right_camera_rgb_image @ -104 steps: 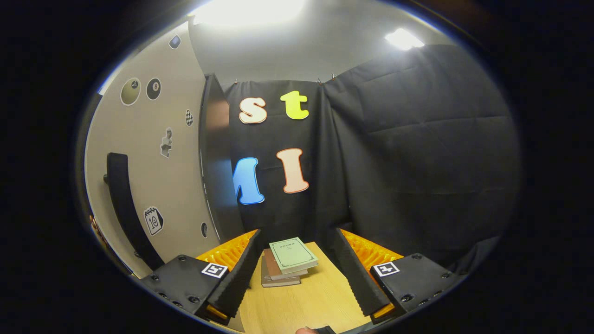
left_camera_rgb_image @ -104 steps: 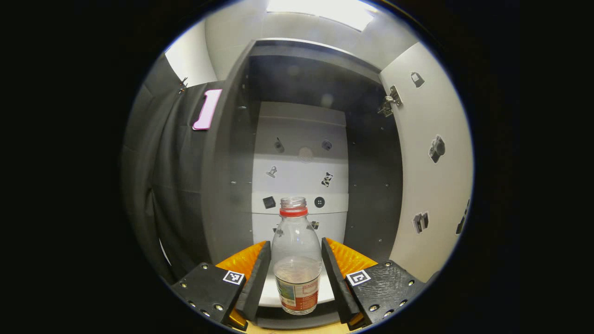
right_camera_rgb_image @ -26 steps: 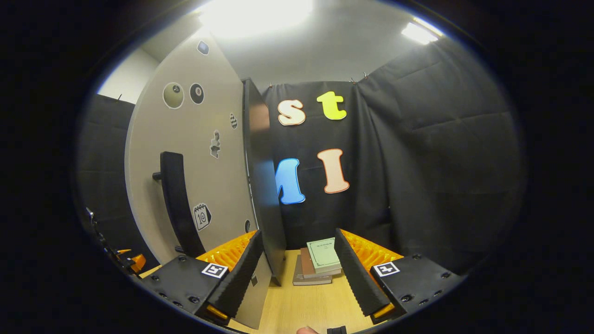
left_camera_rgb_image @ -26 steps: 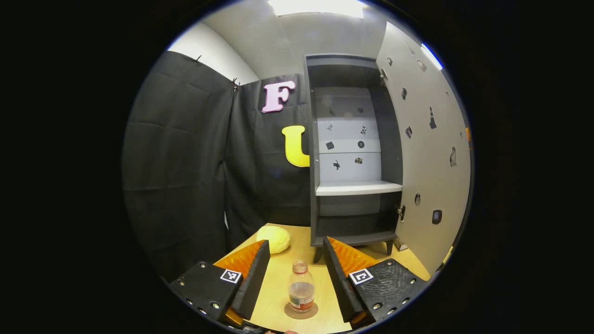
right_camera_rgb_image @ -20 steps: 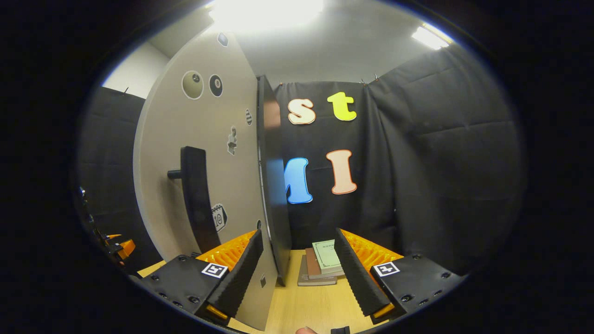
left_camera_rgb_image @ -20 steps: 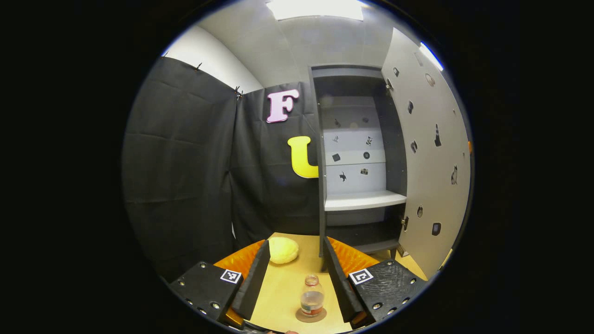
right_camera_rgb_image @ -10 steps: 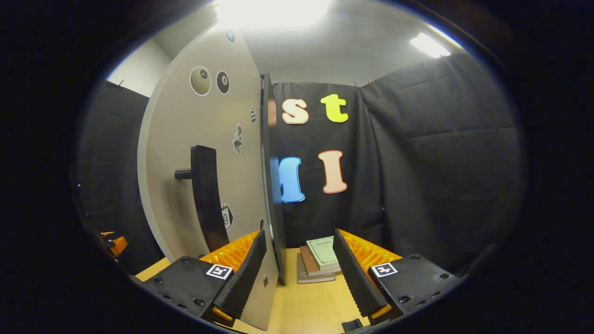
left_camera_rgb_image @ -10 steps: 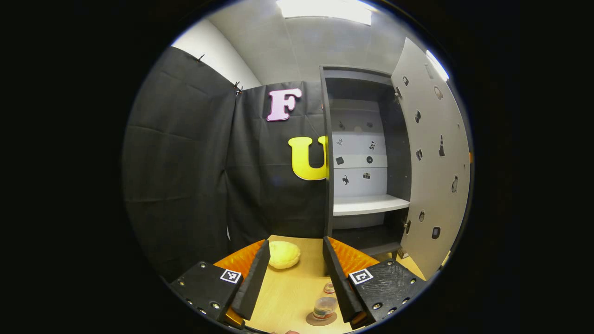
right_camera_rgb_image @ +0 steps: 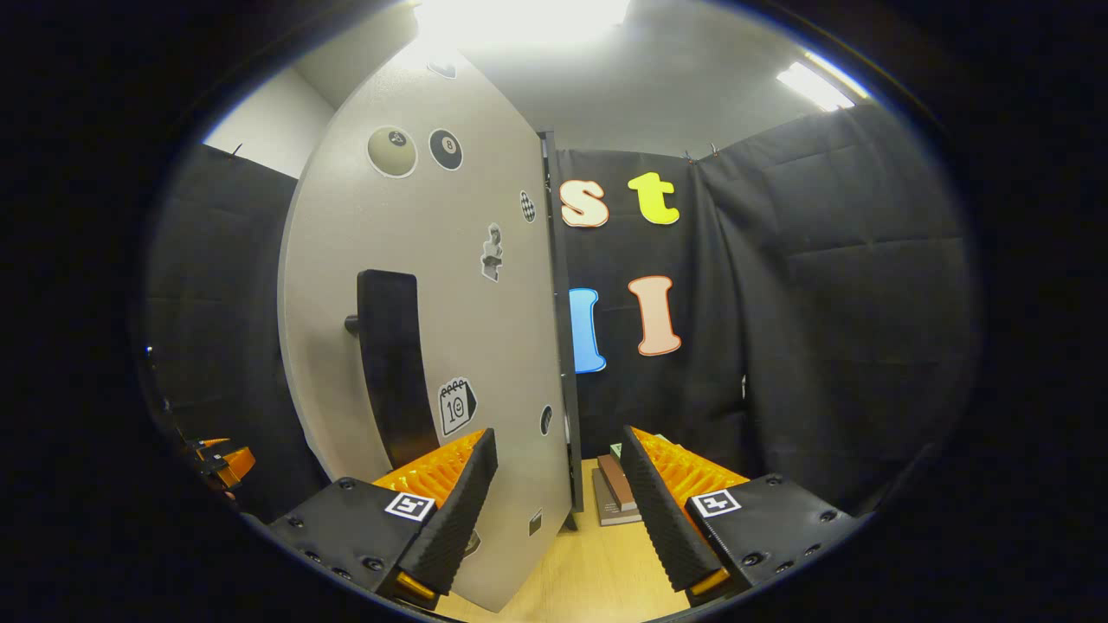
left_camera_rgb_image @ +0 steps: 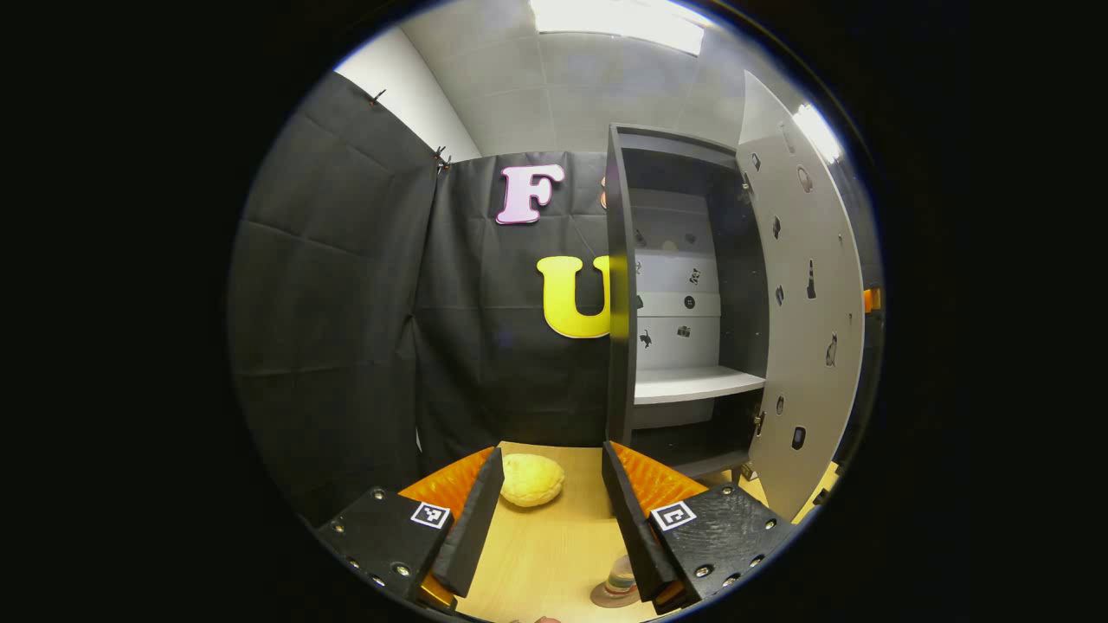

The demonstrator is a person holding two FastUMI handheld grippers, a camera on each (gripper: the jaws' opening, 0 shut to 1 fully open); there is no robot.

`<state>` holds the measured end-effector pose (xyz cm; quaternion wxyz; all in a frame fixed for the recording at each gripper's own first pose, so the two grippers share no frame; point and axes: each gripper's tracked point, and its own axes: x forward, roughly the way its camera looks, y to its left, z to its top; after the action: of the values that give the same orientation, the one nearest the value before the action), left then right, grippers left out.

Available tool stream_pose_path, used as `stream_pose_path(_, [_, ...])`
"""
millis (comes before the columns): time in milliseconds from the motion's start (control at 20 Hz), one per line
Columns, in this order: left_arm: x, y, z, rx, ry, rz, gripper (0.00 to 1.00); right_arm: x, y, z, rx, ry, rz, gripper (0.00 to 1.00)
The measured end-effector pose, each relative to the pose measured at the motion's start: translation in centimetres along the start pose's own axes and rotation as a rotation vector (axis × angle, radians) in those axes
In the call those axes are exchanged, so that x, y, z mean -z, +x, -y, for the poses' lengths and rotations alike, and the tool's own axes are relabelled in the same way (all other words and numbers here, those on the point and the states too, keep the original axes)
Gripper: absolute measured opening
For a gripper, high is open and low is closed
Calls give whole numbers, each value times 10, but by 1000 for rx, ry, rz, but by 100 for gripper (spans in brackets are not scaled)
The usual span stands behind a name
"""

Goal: Open the cabinet door with the right hand, grasp the bottle in the cabinet with the left hand and place it on the coaster, then close the cabinet door with the right hand.

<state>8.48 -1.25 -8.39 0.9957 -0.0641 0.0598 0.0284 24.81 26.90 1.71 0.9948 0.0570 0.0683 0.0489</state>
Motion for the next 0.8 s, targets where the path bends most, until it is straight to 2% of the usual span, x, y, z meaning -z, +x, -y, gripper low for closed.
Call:
stream_pose_path(350, [4,1,-32,-1,2,-3,66,3,16,-44,-37,-4,3,92])
stream_pose_path(550, [4,-2,-47,-12,-16,-1,64,3,34,-76,-87,-6,7,92])
stream_pose_path(750, [4,-3,-53,-40,-12,3,66,3,54,-114,-150,2,8,92])
stream_pose_path(800, [3,-3,-56,-50,-12,4,64,3,58,-126,-174,-6,7,92])
